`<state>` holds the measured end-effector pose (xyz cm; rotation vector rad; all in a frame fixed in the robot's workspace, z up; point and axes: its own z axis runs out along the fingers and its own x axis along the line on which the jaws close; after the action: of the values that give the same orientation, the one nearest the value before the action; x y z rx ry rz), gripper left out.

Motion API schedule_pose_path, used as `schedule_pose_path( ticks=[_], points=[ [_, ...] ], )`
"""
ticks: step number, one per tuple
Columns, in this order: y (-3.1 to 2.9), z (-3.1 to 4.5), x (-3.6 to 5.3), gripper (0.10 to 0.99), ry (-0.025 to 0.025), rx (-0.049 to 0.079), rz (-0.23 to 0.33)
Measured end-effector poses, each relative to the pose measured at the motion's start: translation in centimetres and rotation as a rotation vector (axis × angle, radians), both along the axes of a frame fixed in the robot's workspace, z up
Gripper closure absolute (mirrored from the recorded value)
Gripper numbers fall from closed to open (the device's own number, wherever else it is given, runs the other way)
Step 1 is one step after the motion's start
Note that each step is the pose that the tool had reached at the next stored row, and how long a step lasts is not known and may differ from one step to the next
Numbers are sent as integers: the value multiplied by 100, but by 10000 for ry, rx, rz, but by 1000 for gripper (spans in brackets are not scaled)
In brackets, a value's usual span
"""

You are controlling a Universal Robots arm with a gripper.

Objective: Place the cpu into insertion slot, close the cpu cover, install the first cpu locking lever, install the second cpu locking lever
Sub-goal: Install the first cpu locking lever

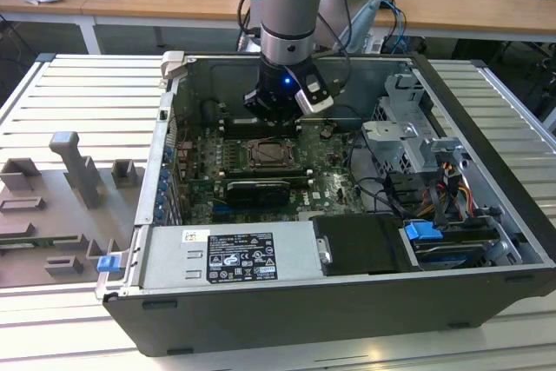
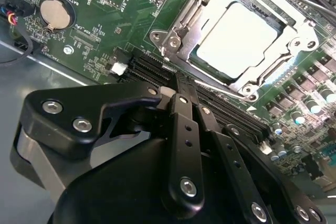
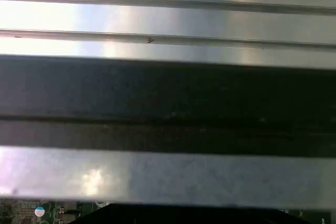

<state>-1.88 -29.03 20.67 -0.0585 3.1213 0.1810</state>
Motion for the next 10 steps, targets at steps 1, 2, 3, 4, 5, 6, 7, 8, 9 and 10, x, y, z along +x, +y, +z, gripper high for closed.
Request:
schedule_pose_path(
  ticks=[1, 2, 3, 4, 5, 6, 7, 8, 9, 10],
  points=[
    [0, -24, 2, 980, 0, -22, 1],
    [0, -30, 2, 980, 3, -42, 1],
    [-1, -33, 3, 980, 3, -49, 1],
    [-1, -37, 3, 980, 2, -53, 1],
    [0, -39, 3, 980, 2, -57, 0],
    [0, -40, 3, 980, 1, -58, -1],
    [0, -41, 4, 980, 0, -57, 0],
    [0, -38, 4, 980, -1, -54, -1],
    [1, -34, 4, 980, -2, -52, -1],
    [1, -28, 5, 980, -5, -50, -1]
  ],
)
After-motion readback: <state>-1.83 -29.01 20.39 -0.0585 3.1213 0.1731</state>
